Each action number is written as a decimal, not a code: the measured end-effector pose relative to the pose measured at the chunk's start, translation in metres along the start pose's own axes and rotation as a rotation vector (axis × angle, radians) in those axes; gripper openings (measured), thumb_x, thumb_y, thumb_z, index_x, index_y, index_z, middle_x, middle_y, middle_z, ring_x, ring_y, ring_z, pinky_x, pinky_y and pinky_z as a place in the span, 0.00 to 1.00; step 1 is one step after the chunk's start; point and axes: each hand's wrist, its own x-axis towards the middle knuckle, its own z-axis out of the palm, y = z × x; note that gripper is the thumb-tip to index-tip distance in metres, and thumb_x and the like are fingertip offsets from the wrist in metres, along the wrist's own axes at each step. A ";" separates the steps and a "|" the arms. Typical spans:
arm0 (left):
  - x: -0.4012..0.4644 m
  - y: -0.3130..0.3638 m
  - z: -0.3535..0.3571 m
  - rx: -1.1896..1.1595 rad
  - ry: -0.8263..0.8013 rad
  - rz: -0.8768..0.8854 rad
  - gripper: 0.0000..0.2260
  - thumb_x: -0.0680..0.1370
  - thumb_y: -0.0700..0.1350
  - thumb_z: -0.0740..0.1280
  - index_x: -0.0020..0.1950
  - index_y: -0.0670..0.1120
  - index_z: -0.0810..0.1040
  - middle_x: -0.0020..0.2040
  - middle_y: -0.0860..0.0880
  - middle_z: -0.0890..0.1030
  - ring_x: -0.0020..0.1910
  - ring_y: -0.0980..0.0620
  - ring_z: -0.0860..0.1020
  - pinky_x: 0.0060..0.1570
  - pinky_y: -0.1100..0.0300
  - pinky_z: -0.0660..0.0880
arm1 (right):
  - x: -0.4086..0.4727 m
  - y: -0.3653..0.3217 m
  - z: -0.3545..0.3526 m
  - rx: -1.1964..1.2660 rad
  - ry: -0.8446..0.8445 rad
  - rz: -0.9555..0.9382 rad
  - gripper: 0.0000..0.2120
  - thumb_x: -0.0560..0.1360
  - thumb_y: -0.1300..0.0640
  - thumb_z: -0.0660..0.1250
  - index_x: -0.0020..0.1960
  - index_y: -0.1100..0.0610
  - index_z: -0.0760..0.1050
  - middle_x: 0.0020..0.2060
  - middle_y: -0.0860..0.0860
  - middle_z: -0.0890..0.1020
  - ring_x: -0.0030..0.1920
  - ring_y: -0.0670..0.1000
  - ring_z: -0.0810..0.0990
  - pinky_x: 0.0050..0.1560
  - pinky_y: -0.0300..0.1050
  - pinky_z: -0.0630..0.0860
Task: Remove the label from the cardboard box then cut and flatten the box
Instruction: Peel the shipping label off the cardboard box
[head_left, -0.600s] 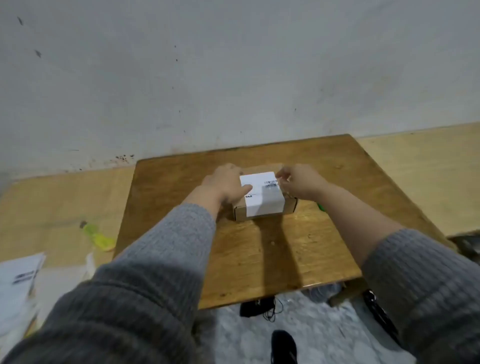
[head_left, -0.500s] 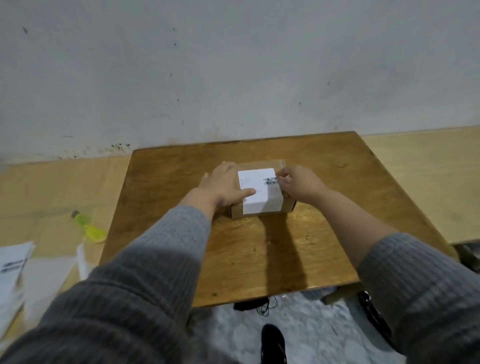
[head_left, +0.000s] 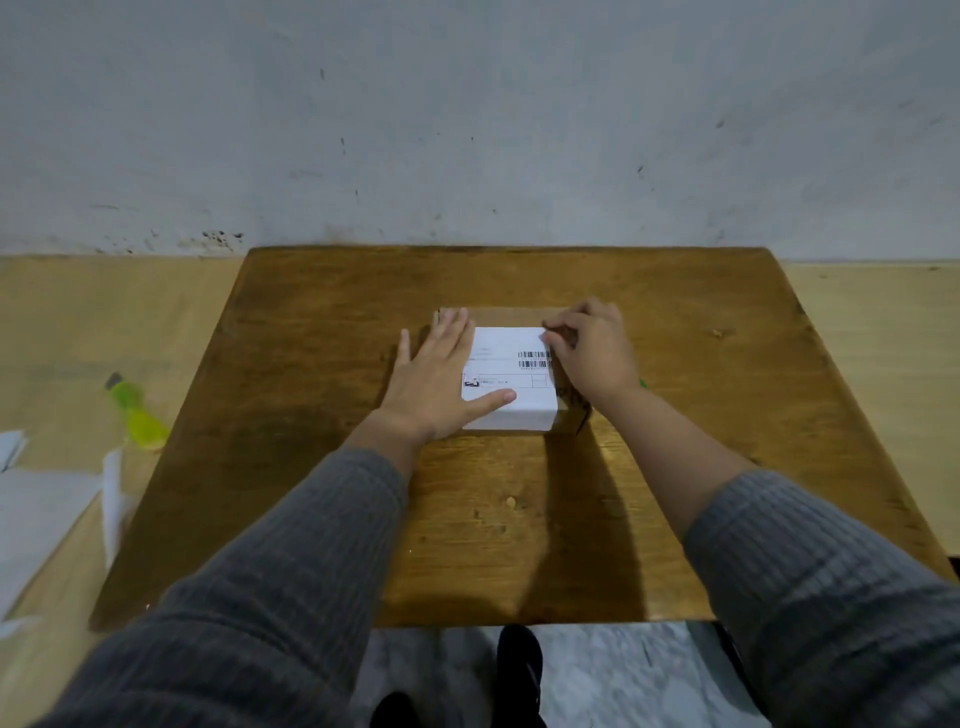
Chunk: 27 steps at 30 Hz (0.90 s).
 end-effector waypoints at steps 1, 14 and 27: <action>0.000 0.001 0.000 0.008 0.004 -0.006 0.46 0.72 0.74 0.51 0.79 0.47 0.41 0.79 0.51 0.39 0.77 0.53 0.37 0.74 0.39 0.39 | 0.001 -0.001 0.000 -0.002 0.012 0.005 0.10 0.73 0.53 0.69 0.52 0.55 0.82 0.50 0.54 0.78 0.56 0.57 0.71 0.58 0.54 0.70; 0.003 0.001 0.006 0.033 0.012 -0.033 0.48 0.70 0.76 0.49 0.79 0.47 0.39 0.79 0.51 0.37 0.76 0.54 0.36 0.73 0.38 0.38 | 0.002 -0.010 0.005 -0.125 0.068 0.014 0.08 0.75 0.52 0.66 0.48 0.54 0.82 0.52 0.50 0.80 0.57 0.55 0.70 0.55 0.50 0.64; 0.003 0.000 0.008 0.029 0.028 -0.035 0.48 0.70 0.76 0.49 0.79 0.47 0.39 0.79 0.52 0.37 0.76 0.55 0.35 0.73 0.39 0.36 | -0.003 -0.002 0.012 -0.079 0.135 -0.025 0.07 0.74 0.55 0.68 0.47 0.57 0.81 0.49 0.51 0.81 0.54 0.55 0.72 0.52 0.50 0.70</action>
